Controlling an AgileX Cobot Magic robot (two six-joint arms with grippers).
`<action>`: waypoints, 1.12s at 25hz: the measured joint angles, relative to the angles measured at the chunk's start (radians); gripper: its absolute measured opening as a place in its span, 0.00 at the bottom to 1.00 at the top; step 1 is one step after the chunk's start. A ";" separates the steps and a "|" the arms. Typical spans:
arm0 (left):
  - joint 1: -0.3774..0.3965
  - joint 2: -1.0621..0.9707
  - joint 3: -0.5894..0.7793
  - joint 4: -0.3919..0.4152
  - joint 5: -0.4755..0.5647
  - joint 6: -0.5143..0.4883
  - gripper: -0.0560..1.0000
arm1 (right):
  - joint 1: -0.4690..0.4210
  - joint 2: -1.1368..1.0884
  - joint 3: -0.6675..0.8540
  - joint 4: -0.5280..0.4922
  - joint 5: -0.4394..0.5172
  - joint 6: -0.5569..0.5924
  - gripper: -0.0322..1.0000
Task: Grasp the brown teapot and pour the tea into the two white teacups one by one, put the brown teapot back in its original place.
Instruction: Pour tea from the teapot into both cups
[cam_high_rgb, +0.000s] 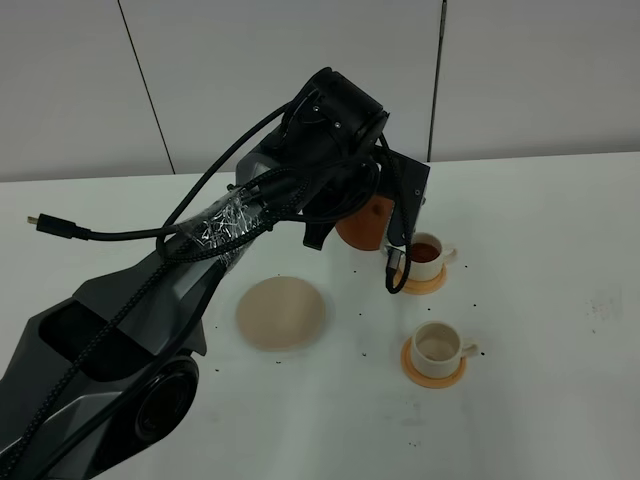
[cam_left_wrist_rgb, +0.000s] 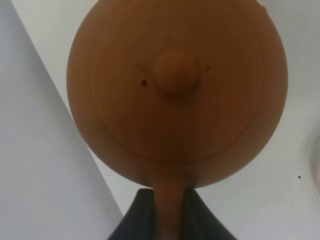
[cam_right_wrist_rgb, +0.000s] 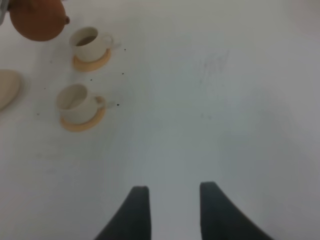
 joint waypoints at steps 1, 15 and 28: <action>-0.001 0.000 0.000 -0.001 0.000 0.000 0.21 | 0.000 0.000 0.000 -0.001 0.000 0.000 0.27; -0.004 0.000 0.000 -0.002 -0.003 -0.016 0.21 | 0.000 0.000 0.000 -0.008 0.000 0.000 0.27; -0.004 0.000 0.000 -0.004 0.014 -0.105 0.21 | 0.000 0.000 0.000 -0.008 0.000 0.000 0.27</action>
